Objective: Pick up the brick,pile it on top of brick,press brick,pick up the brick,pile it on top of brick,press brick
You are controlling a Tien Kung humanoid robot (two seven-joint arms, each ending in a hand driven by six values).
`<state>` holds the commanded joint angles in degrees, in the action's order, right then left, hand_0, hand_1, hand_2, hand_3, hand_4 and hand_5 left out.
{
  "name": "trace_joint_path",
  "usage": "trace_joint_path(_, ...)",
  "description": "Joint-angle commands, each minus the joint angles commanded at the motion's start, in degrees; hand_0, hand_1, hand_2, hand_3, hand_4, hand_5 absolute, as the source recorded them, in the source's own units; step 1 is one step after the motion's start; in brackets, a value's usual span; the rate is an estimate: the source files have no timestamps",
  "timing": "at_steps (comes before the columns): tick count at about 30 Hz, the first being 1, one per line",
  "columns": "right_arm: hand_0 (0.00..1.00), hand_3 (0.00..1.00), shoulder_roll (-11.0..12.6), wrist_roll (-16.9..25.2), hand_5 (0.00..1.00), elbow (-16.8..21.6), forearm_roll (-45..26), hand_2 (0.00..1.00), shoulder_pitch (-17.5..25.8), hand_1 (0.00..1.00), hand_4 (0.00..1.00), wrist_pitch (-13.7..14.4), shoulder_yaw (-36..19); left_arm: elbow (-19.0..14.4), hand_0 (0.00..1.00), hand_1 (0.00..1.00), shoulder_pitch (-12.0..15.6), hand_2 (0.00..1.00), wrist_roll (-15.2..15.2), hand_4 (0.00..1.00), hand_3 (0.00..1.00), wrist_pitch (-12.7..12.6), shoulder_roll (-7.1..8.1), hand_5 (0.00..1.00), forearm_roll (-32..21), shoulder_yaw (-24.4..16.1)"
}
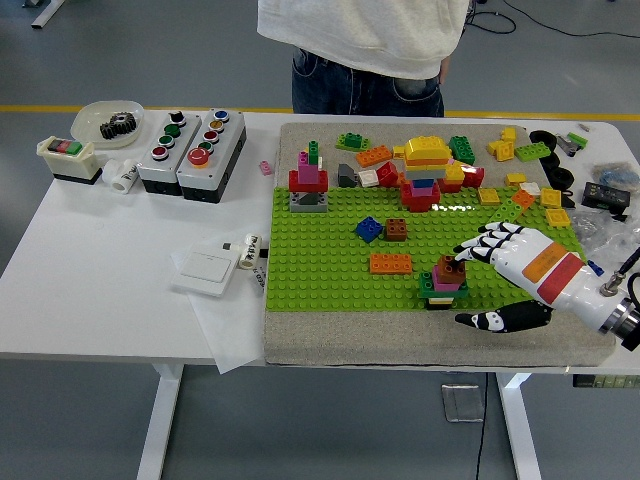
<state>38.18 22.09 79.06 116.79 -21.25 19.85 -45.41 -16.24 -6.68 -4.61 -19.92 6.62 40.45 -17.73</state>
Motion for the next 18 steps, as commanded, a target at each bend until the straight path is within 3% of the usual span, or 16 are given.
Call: trace_joint_path(18,0.824,0.694,0.57,0.39,0.757,0.0,0.06,0.766,-0.73,0.732,0.911,-0.38,0.81,0.02,0.704,0.704,-0.16,0.759,0.09,0.744,0.645,0.03,0.04,0.645,-0.35,0.22)
